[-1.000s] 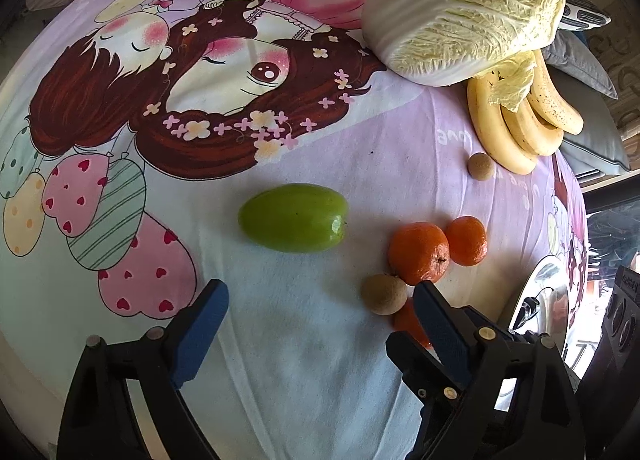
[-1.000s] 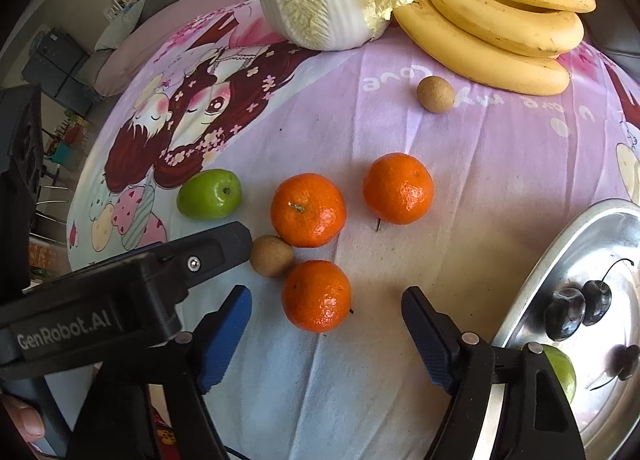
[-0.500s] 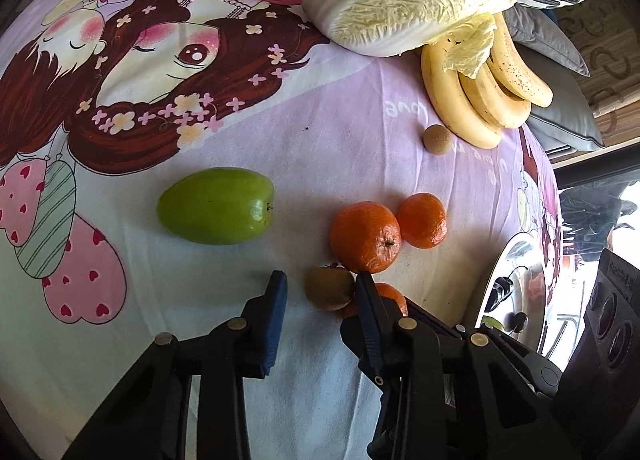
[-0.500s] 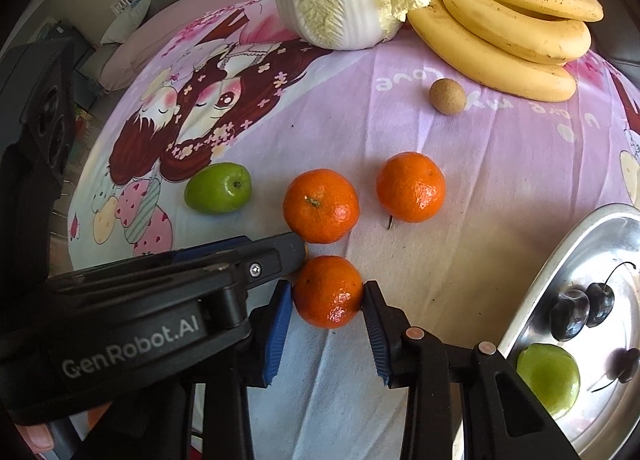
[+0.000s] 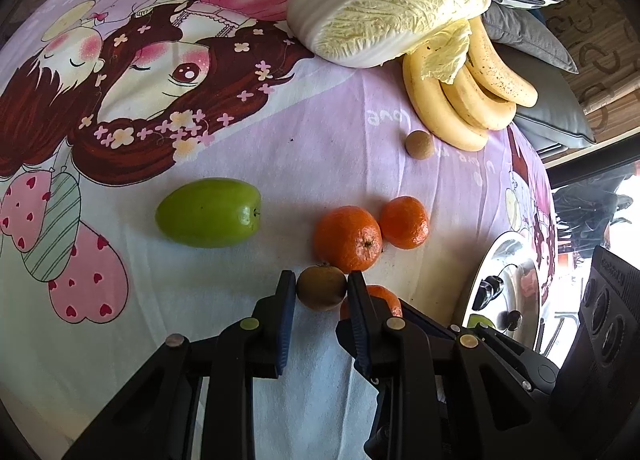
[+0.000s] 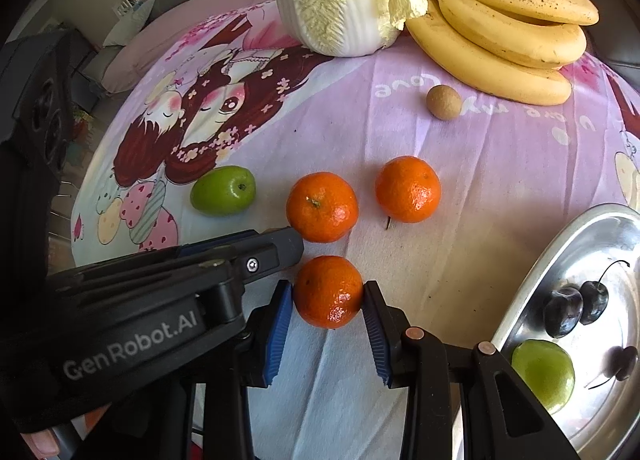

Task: Organize fruits
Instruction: 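Close the left tool on the brown kiwi while the right tool lifts the tangerine, then carry the kiwi in the left tool over the bowl while the right tool carries the tangerine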

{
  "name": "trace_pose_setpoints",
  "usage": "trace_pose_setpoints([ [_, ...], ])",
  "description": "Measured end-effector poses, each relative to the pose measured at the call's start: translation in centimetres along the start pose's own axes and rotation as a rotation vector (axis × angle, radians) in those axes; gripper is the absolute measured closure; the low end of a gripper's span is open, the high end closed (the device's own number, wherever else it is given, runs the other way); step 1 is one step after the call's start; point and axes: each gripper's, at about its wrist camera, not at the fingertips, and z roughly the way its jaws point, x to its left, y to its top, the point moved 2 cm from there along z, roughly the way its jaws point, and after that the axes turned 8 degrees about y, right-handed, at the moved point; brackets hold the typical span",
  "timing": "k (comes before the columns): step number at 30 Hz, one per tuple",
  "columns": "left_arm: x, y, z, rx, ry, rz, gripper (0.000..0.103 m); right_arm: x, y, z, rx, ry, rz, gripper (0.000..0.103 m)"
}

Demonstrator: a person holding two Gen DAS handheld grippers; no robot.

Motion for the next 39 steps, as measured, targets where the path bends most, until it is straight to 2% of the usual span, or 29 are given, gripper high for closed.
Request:
trace_pose_setpoints([
  [10, -0.3, -0.1, -2.4, -0.057, 0.01, -0.021, 0.076, -0.5, -0.1, -2.3, -0.045, 0.007, 0.016, 0.064],
  [15, 1.6, 0.1, -3.0, -0.066, 0.037, -0.045, 0.076, -0.6, -0.4, -2.9, -0.05, 0.0, 0.016, 0.064],
  [39, 0.6, -0.6, -4.0, -0.064, 0.056, -0.007, 0.076, -3.8, -1.0, -6.8, -0.099, -0.032, 0.088, 0.065],
])
